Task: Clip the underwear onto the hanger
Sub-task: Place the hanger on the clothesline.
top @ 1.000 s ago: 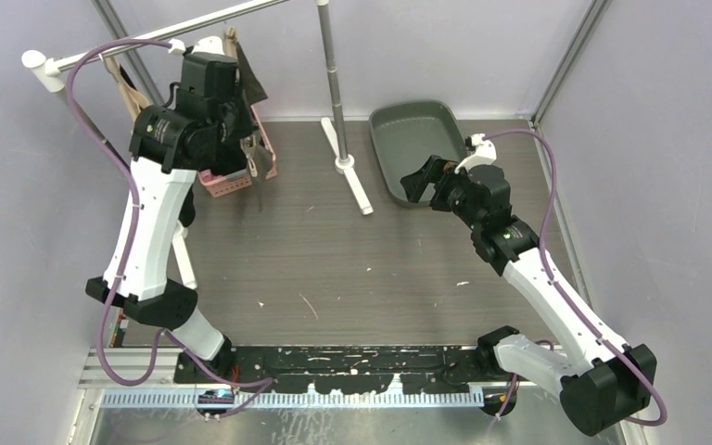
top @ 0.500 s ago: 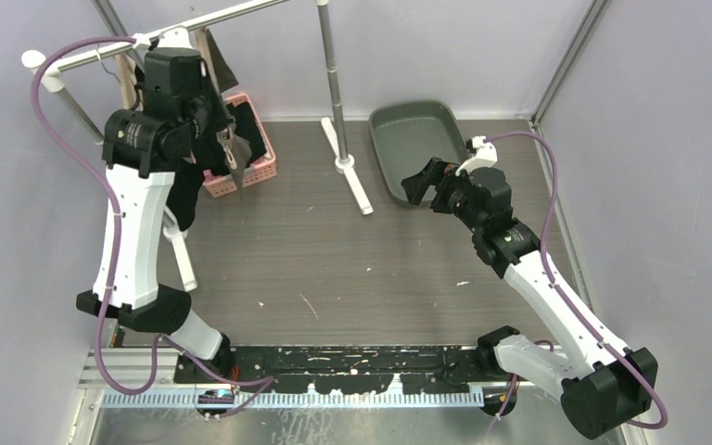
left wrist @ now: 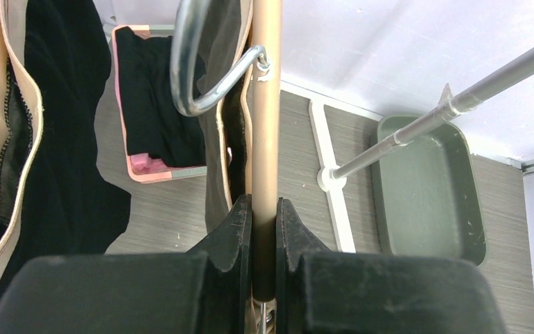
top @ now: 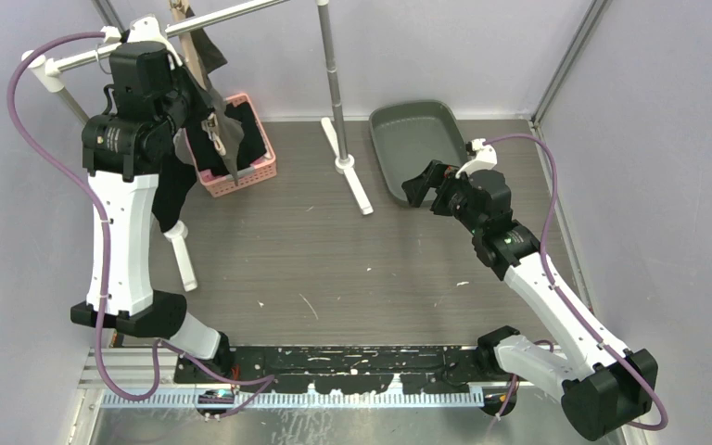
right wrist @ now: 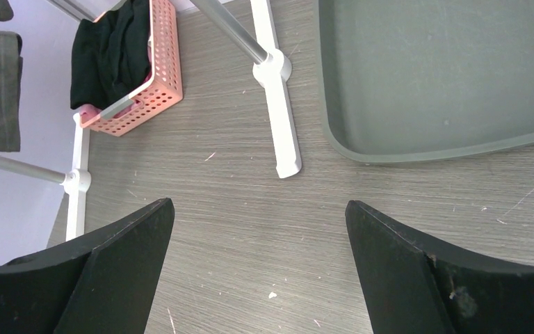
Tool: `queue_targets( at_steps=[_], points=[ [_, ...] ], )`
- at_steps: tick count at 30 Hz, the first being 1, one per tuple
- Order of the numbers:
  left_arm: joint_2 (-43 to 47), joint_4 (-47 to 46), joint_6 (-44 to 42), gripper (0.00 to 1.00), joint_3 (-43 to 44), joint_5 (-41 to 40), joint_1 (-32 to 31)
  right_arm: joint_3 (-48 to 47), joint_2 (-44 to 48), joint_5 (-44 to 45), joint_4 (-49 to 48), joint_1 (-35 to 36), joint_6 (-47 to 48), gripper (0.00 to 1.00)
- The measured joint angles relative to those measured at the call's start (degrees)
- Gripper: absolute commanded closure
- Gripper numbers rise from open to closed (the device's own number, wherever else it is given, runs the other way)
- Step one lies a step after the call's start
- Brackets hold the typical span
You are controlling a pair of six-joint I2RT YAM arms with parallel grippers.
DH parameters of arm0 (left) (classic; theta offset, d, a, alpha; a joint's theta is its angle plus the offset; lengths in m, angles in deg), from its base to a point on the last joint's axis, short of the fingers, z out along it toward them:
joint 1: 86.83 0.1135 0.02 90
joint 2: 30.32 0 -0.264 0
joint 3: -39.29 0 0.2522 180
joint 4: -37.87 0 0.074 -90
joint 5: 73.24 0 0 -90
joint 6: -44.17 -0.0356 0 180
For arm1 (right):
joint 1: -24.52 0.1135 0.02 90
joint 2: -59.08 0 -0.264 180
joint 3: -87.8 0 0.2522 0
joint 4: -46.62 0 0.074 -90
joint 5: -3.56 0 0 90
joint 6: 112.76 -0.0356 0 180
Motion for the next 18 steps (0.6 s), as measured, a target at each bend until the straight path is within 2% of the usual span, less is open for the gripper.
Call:
queue_targets(
  at_steps=[18],
  points=[
    [-1.66, -7.76, -1.51, 1.0, -0.83, 8.37, 4.07, 1.29, 0.74, 0.37, 0.0, 0.0, 0.17, 0.0]
  ],
)
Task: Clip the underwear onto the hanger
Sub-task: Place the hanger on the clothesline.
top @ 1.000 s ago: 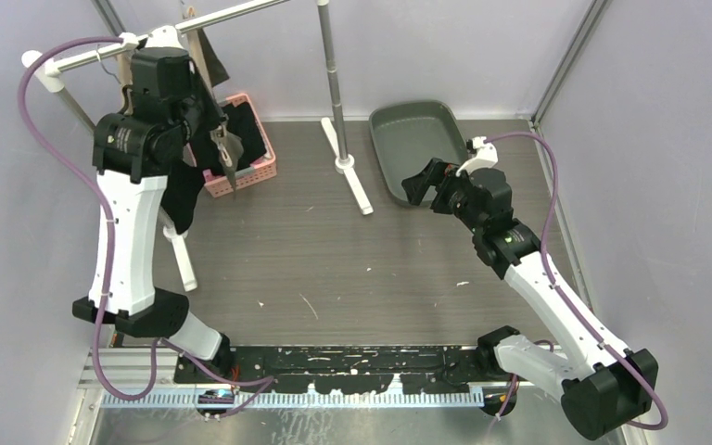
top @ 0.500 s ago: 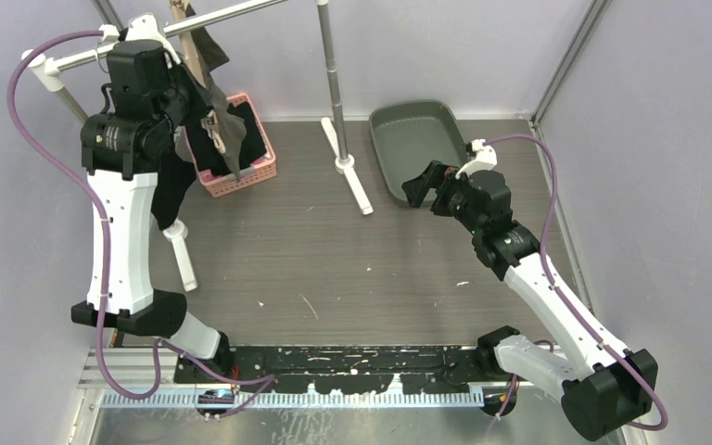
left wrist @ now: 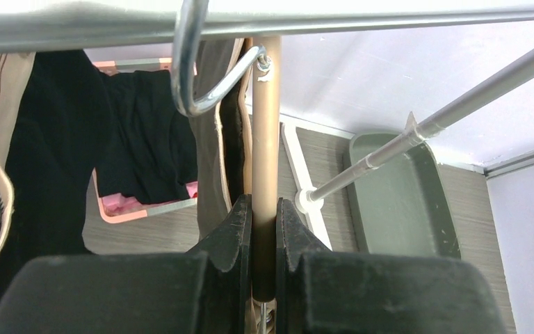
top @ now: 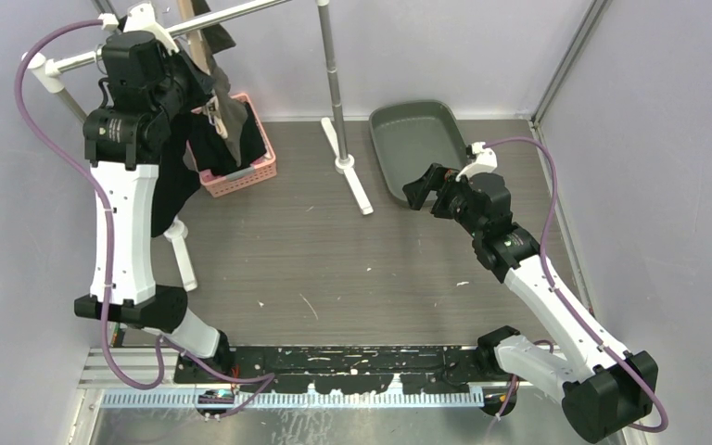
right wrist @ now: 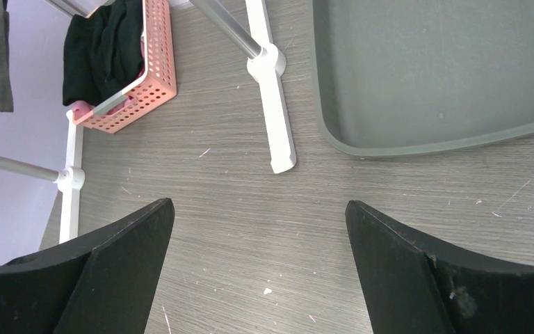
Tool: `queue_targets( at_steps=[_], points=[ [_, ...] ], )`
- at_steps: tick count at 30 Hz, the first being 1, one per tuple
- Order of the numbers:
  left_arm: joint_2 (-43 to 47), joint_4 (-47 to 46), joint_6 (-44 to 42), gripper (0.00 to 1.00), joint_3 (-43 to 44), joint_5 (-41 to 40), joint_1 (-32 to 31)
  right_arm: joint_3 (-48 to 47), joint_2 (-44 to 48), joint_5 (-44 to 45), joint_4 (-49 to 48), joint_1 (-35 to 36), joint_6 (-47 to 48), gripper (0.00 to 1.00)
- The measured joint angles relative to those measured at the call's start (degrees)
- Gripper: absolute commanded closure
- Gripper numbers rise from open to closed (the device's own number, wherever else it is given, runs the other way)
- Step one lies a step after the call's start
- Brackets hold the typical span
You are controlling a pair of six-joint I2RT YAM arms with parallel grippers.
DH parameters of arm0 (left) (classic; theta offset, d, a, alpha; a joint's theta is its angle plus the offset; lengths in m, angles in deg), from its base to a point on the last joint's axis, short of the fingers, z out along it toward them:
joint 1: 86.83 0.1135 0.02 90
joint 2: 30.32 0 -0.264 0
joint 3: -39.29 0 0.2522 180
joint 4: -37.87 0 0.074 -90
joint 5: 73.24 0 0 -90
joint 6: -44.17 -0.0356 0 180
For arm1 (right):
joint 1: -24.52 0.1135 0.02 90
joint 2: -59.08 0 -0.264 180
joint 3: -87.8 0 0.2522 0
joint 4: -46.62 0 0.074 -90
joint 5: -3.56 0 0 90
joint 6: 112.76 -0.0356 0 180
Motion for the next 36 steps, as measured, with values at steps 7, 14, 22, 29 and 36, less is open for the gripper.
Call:
queue_targets(
  at_steps=[7, 14, 22, 29, 36],
  points=[
    [-2.08, -3.19, -0.2, 1.0, -1.42, 4.22, 2.23, 0.33, 0.37, 0.22, 0.0, 0.0, 0.02, 0.0],
    [-4.72, -4.44, -0.04, 1.0, -1.33, 5.95, 2.6, 0.52, 1.49, 0.63, 0.0, 0.0, 0.24, 0.0],
    [-6.6, -5.09, 0.26, 1.0, -0.22, 7.61, 2.58, 0.92, 1.62, 1.22, 0.0, 0.0, 0.44, 0.0],
    [-6.6, -5.4, 1.44, 1.0, -0.13, 9.9, 2.58, 1.07, 1.6, 1.31, 0.0, 0.0, 0.46, 0.0],
    [-6.91, -5.44, 1.81, 1.0, -0.13, 11.1, 1.6, 1.25, 1.6, 1.49, 0.0, 0.0, 0.46, 0.0]
  ],
)
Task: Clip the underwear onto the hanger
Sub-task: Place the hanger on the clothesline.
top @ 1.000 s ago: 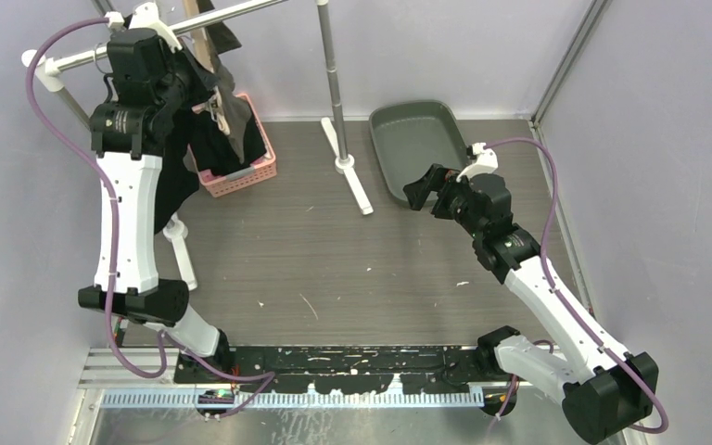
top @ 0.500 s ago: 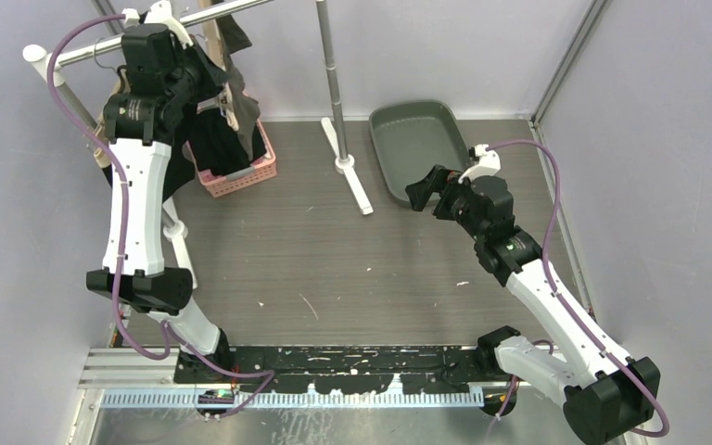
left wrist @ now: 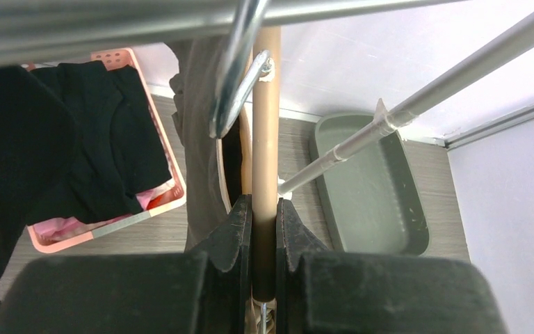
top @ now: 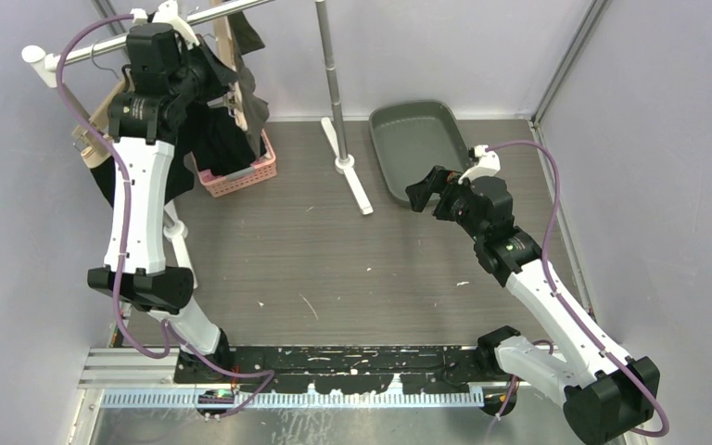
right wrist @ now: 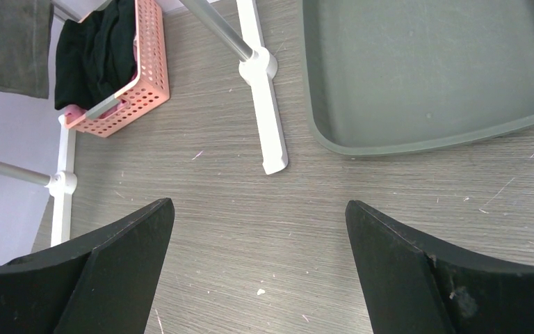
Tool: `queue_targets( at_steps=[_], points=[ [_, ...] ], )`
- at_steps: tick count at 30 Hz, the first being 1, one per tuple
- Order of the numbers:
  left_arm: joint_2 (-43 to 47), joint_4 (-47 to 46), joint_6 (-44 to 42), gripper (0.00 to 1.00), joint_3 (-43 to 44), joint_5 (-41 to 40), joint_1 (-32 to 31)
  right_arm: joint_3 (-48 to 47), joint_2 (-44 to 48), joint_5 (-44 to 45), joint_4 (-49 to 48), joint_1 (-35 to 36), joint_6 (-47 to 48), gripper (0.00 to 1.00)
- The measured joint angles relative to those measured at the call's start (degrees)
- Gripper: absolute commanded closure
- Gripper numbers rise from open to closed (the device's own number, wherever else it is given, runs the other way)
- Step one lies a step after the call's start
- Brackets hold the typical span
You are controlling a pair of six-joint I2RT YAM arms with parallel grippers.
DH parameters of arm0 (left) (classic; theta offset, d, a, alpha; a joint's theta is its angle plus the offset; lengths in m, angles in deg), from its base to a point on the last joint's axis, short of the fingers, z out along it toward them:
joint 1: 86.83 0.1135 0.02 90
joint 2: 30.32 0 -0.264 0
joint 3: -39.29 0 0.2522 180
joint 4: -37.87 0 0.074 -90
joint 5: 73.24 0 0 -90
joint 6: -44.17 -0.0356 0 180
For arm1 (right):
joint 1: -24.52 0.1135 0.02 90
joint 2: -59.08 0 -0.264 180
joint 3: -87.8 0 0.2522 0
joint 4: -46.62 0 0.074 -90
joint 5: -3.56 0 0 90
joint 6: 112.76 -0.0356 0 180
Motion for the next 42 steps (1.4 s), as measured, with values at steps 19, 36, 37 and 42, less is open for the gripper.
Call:
queue_targets(
  at_steps=[19, 36, 37, 42],
  points=[
    [-4.33, -1.66, -0.48, 0.78, 3.34, -2.86, -6.71, 0.11, 0.0, 0.24, 0.0, 0.0, 0.42, 0.0],
    [-2.84, -0.94, -0.57, 0.16, 3.21, -4.2, -6.71, 0.15, -0.11, 0.35, 0.0, 0.0, 0.57, 0.0],
    [-2.03, -0.79, -0.63, 0.14, 2.99, -4.37, -6.71, 0.15, -0.15, 0.33, 0.0, 0.0, 0.57, 0.0],
    [4.31, -0.33, -1.53, 0.02, 1.38, -6.12, -6.71, 0.15, -0.94, 0.22, 0.0, 0.0, 0.72, 0.0]
  ],
)
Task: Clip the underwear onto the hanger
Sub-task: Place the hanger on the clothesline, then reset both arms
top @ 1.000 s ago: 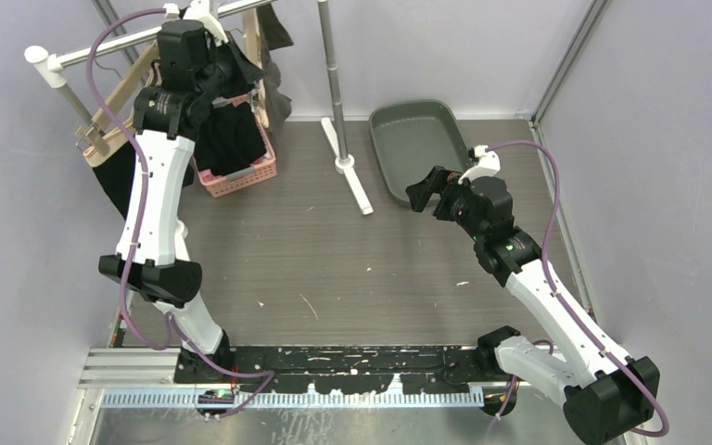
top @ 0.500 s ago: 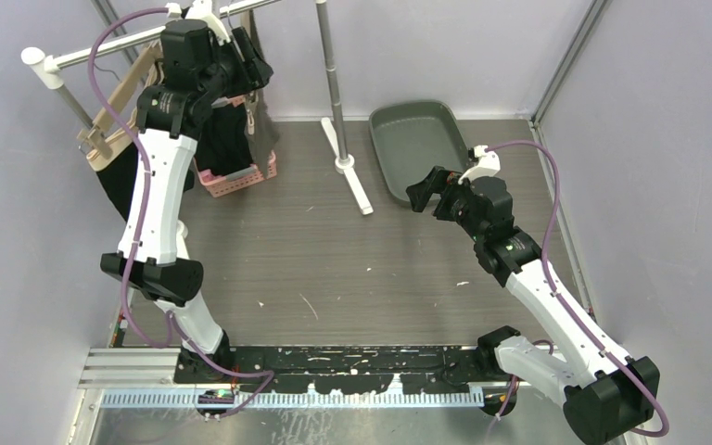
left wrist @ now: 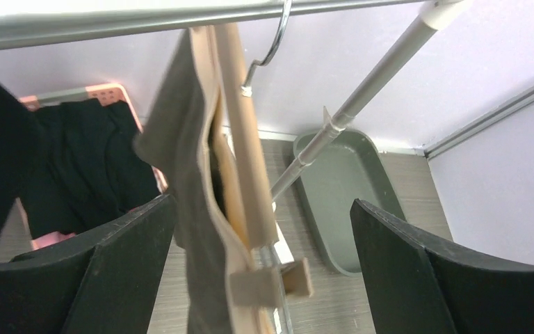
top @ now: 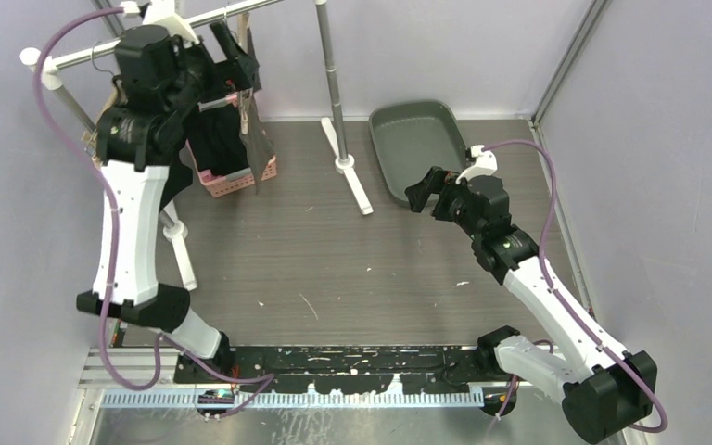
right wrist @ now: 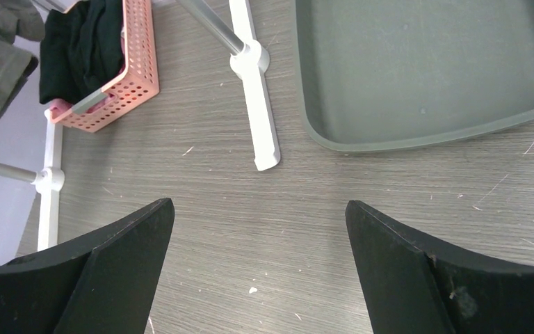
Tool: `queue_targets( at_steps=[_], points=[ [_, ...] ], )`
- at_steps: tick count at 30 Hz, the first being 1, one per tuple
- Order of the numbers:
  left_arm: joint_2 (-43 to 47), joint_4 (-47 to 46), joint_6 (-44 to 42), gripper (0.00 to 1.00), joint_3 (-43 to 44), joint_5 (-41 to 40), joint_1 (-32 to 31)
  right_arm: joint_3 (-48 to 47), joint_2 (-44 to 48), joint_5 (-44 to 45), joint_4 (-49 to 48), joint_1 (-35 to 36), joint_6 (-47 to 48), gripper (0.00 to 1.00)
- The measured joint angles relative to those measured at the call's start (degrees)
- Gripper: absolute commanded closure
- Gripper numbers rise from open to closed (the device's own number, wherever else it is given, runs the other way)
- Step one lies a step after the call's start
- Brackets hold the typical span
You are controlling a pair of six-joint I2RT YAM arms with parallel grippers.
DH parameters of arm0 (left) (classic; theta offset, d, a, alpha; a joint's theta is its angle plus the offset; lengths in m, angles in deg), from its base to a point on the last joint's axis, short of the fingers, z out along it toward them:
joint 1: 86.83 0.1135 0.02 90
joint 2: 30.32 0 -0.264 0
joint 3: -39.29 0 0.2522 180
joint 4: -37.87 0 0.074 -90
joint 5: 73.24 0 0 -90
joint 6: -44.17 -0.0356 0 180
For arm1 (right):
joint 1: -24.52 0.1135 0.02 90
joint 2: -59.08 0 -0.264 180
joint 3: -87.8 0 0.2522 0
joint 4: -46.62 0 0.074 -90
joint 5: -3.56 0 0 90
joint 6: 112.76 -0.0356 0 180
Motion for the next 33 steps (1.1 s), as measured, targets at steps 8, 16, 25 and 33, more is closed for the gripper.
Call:
queue_targets(
  at_steps=[8, 16, 25, 33],
  points=[
    [7.67, 5.57, -1.79, 0.02, -0.07, -3.15, 0.0, -0.5, -3.61, 0.57, 0.26, 0.0, 0.37, 0.0],
    [17.66, 4.72, -1.42, 0.02, -17.35, 2.29, -0.46, -1.84, -6.51, 2.51, 0.68, 0.0, 0.55, 0.0],
    [26.91, -0.48, -0.15, 0.02, -28.59, 11.3, -3.67, -3.3, -11.76, 2.47, 1.09, 0.0, 0.2, 0.0],
    [30.6, -8.94, 1.99, 0.02, -41.22, 16.46, -9.01, -4.55, -13.84, 2.32, 1.38, 0.0, -0.22, 0.0]
  ],
)
